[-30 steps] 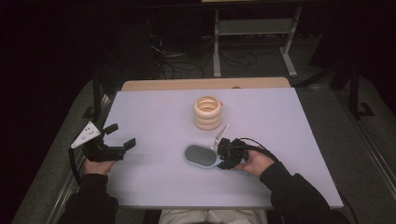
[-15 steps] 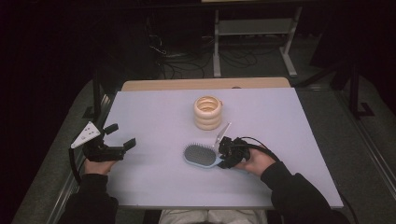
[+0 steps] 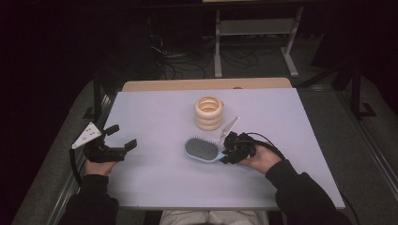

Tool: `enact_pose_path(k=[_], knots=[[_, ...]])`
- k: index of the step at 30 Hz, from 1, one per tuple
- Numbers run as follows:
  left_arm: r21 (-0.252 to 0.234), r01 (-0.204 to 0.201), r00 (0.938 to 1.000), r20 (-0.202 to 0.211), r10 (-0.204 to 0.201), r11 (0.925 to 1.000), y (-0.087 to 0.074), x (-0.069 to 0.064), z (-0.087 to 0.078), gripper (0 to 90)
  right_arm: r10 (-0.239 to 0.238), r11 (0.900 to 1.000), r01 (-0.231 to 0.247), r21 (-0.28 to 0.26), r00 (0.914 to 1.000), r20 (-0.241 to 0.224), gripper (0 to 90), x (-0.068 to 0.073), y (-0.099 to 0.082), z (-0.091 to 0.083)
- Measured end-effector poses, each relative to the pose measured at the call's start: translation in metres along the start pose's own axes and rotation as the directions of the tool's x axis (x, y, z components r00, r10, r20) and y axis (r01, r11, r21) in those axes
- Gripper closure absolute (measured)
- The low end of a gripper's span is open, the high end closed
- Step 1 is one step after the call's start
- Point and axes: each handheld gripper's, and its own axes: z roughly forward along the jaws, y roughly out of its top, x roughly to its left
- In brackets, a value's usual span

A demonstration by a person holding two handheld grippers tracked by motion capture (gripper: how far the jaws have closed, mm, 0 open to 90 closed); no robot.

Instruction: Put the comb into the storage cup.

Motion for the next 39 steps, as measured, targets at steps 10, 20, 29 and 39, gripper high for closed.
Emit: enact_pose_path(k=[10, 20, 29, 39], knots=[[-0.003, 0.006, 1.0, 0.0, -0.006, 1.0, 0.0, 0.0, 0.0, 0.0, -0.01, 0.9998, 0.01, -0.02, 0.9999, 0.002, 68.6, 0.0, 0.005, -0.014], [-0.001, 0.008, 1.0, 0.001, -0.008, 1.0, -0.001, 0.0, -0.001, 0.0, -0.035, 0.9993, 0.035, -0.015, 0.9989, 0.03, 68.5, 0.0, 0.015, -0.032], [0.012, 0.015, 0.9997, 0.017, -0.015, 0.9998, 0.0, 0.0, 0.001, 0.0, -0.052, 0.9977, 0.054, -0.04, 0.9972, 0.053, 68.6, -0.001, 0.026, -0.05], [0.051, -0.005, 0.9991, 0.041, 0.003, 0.9987, 0.011, -0.006, 0.007, 0.0, -0.062, 0.9952, 0.068, -0.071, 0.9948, 0.08, 68.6, -0.002, 0.039, -0.065]])
